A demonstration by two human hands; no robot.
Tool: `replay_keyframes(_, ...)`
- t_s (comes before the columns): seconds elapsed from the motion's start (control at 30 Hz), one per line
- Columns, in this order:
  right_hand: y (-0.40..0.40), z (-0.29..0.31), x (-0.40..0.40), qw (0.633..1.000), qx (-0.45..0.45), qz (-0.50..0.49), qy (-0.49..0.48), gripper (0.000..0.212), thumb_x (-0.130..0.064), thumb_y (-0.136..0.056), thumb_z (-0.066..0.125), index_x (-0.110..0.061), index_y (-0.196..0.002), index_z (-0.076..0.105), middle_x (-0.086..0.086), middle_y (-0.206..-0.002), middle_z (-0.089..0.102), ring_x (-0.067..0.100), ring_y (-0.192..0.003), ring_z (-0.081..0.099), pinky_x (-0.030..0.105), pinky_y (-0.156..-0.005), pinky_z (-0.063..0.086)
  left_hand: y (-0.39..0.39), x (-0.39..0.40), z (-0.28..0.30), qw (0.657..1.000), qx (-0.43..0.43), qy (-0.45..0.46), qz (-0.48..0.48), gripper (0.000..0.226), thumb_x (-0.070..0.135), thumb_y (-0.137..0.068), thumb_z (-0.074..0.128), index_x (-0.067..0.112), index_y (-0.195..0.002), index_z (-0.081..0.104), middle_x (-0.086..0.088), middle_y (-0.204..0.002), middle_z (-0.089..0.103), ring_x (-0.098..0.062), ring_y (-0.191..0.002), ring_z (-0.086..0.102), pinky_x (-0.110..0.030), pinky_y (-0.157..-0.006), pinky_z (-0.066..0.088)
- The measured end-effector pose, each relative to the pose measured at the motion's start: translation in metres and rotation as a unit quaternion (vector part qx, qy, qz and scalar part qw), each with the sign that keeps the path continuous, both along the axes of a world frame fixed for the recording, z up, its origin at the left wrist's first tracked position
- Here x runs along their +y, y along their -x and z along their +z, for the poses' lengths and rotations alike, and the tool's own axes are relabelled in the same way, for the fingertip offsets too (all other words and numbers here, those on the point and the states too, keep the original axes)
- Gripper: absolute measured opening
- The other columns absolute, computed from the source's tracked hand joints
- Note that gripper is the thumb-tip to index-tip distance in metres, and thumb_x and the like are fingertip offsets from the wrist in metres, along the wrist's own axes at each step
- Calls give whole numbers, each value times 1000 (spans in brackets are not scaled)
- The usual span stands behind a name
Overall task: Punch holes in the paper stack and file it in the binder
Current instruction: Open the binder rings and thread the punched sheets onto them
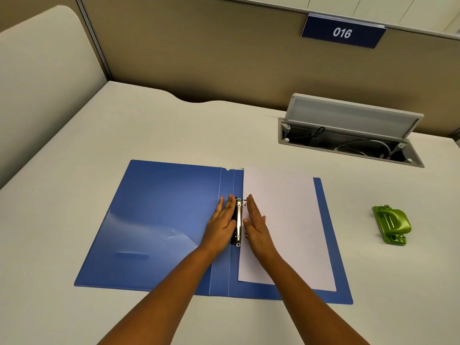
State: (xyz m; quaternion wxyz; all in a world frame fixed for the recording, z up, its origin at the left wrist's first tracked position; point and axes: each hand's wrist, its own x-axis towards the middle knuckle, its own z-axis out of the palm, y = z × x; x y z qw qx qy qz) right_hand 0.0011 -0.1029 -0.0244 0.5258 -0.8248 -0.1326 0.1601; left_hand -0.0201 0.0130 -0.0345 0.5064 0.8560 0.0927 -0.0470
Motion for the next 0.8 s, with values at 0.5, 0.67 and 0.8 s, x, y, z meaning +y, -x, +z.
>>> replay_keyframes(0.5, 4, 9, -18, 999, -11, -29, -18, 48, -21, -95, 45, -39, -132, 20, -19, -141, 24, 8, -138, 24, 30, -116, 17, 5, 6, 11, 995, -35, 89, 22, 56, -8, -91, 33, 12, -142, 24, -3, -153, 24, -8, -138, 19, -15, -108, 14)
replay_keyframes(0.67, 44, 3, -35, 987, -56, -35, 146, 79, -79, -75, 25, -35, -139, 8, -14, -151, 4, 11, -144, 4, 29, -114, -5, 38, 1, -3, 996, -69, -32, 54, 49, 9, -94, 42, 14, -141, 28, -2, -151, 27, -12, -141, 20, -15, -106, 16)
replay_keyframes(0.8, 60, -32, -45, 912, -188, 25, 363, 104, -88, -68, 10, -22, -147, -5, -3, -152, 2, 20, -142, -1, 41, -117, -10, 46, -8, -14, 987, -96, -100, 84, 50, 23, -94, 45, 15, -141, 30, 0, -150, 31, 1, -131, 13, -15, -106, 15)
